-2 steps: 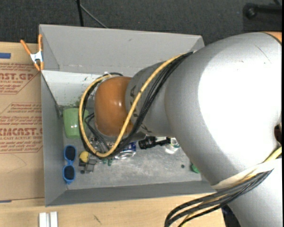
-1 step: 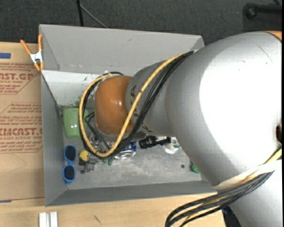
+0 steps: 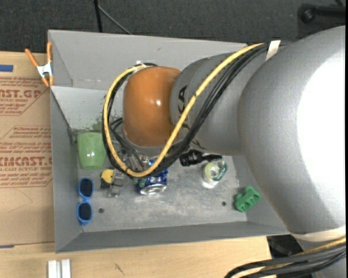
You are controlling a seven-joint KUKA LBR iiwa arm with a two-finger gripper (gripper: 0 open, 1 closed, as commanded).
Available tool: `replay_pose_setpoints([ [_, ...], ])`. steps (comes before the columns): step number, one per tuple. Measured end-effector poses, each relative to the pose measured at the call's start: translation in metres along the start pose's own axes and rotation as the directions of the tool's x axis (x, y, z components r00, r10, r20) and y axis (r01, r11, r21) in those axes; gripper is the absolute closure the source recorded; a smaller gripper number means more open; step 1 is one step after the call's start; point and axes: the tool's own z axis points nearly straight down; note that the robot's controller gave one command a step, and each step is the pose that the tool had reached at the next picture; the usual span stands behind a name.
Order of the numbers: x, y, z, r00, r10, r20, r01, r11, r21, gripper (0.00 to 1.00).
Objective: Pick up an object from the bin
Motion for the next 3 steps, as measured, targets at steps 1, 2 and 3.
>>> replay_pose_setpoints([
  [1, -0.001, 0.001, -0.024, 1.000, -0.001, -0.004, 0.001, 1.000, 0.002, 1.00],
  [2, -0.001, 0.001, -0.037, 1.000, -0.001, -0.005, 0.001, 1.000, 0.003, 1.00],
  [3, -0.001, 0.002, -0.044, 1.000, -0.002, -0.006, 0.002, 1.000, 0.003, 1.00],
])
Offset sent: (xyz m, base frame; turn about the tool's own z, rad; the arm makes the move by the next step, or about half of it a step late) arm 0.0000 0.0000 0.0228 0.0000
